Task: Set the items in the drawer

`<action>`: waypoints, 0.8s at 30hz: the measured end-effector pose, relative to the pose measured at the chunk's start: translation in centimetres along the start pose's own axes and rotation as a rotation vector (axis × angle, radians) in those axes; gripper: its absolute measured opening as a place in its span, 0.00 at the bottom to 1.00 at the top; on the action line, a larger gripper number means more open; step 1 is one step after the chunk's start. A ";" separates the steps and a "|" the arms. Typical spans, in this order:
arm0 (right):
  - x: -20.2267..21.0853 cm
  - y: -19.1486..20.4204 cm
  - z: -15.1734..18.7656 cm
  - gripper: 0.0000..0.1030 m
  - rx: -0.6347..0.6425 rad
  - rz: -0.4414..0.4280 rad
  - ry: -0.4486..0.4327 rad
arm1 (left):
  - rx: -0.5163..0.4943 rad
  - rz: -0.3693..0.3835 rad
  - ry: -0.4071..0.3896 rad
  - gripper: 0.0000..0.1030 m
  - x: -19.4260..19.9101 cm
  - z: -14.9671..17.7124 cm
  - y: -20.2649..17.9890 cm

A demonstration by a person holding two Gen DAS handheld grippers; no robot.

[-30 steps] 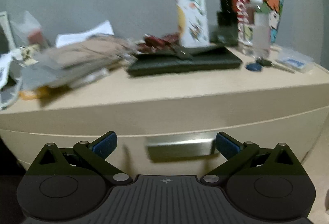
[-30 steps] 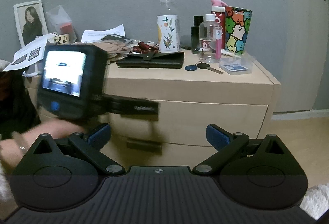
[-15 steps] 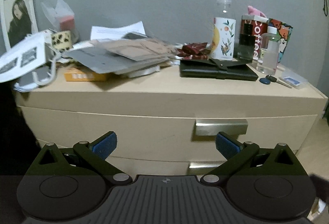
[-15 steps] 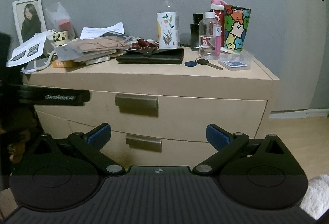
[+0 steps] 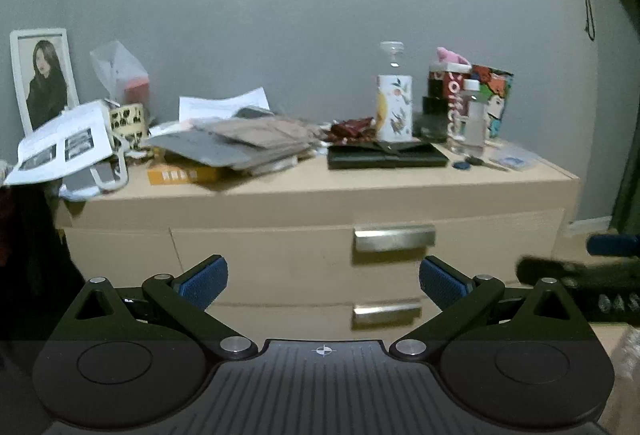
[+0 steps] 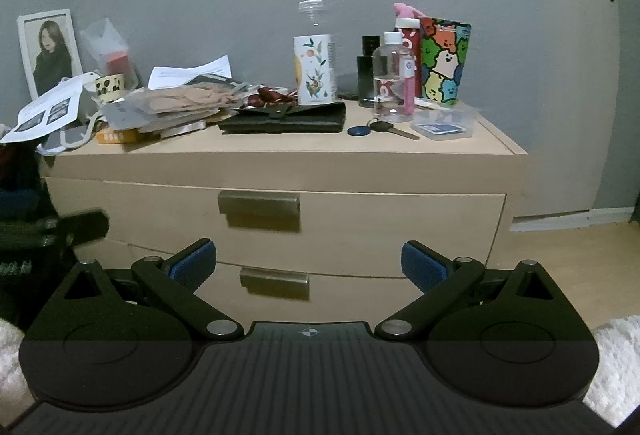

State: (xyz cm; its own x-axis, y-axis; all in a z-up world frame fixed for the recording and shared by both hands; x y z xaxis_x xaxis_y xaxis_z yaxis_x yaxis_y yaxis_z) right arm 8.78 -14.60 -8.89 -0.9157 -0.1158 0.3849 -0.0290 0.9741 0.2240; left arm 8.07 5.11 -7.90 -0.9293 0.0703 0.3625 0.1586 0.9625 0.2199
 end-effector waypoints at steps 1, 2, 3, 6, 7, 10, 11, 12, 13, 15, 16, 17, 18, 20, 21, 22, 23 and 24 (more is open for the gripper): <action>0.1 -0.1 0.0 0.99 -0.003 -0.001 -0.001 | 0.009 0.010 0.005 1.00 0.3 0.2 -0.2; 0.2 -0.1 0.0 0.99 -0.006 -0.001 -0.003 | 0.017 0.019 0.010 1.00 0.5 0.3 -0.3; 0.4 -0.2 0.0 0.99 -0.008 -0.003 -0.006 | 0.025 0.028 0.015 1.00 0.8 0.3 -0.5; 0.7 -0.3 0.0 0.99 -0.012 -0.007 -0.012 | 0.033 0.043 0.023 1.00 1.4 0.4 -0.9; 0.8 -0.3 0.0 0.99 -0.012 -0.009 -0.013 | 0.032 0.045 0.021 1.00 1.6 0.4 -1.0; 1.1 -0.3 0.1 0.99 -0.013 -0.011 -0.020 | 0.026 0.025 0.001 1.00 2.4 0.5 -1.3; 1.2 -0.3 0.1 0.99 -0.013 -0.011 -0.024 | 0.023 0.020 -0.007 1.00 2.6 0.5 -1.3; 1.3 -0.3 0.1 0.99 -0.011 -0.010 -0.031 | 0.022 0.016 -0.012 1.00 2.7 0.5 -1.3; 1.5 -0.3 0.1 0.99 -0.009 -0.010 -0.037 | 0.021 0.011 -0.016 1.00 2.8 0.5 -1.3; 1.6 -0.2 0.1 0.99 0.001 -0.007 -0.051 | 0.021 -0.006 -0.024 1.00 3.0 0.5 -1.2; 1.7 -0.1 0.1 0.99 0.006 -0.006 -0.054 | 0.021 -0.017 -0.028 1.00 3.0 0.5 -1.1; 1.7 -0.1 0.1 0.99 0.012 -0.004 -0.058 | 0.020 -0.028 -0.031 1.00 3.0 0.6 -1.1; 1.7 0.0 0.1 0.99 0.017 -0.002 -0.062 | 0.021 -0.039 -0.033 1.00 3.0 0.6 -1.0; 1.9 0.1 0.1 0.99 0.024 0.000 -0.076 | 0.031 -0.043 -0.031 1.00 3.0 0.7 -0.9; 2.1 0.1 0.1 0.99 0.028 0.002 -0.089 | 0.041 -0.038 -0.035 1.00 3.0 0.7 -0.8; 2.2 0.2 0.1 0.99 0.031 0.003 -0.101 | 0.050 -0.032 -0.039 1.00 3.0 0.7 -0.7; 2.3 0.2 0.0 0.99 0.035 0.002 -0.113 | 0.055 -0.028 -0.045 1.00 3.1 0.6 -0.7; 2.5 0.3 0.0 0.99 0.038 0.001 -0.125 | 0.058 -0.030 -0.054 1.00 3.2 0.6 -0.7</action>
State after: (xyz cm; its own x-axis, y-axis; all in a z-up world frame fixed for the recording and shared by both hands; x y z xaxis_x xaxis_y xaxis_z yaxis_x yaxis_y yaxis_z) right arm 6.46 -14.60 -7.85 -0.9586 -0.0914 0.2696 -0.0405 0.9812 0.1887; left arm 4.80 4.85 -7.38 -0.9502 0.0539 0.3069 0.1124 0.9779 0.1764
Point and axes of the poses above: each gripper's, at about its wrist camera, not at the fingertips, and x roughly against the way its jaws point, y to its left, z to its underside, the point moved 4 cm from there along -x, roughly the way its jaws point, and after that the axes turned 12 degrees about -x, right-handed, at the moved point
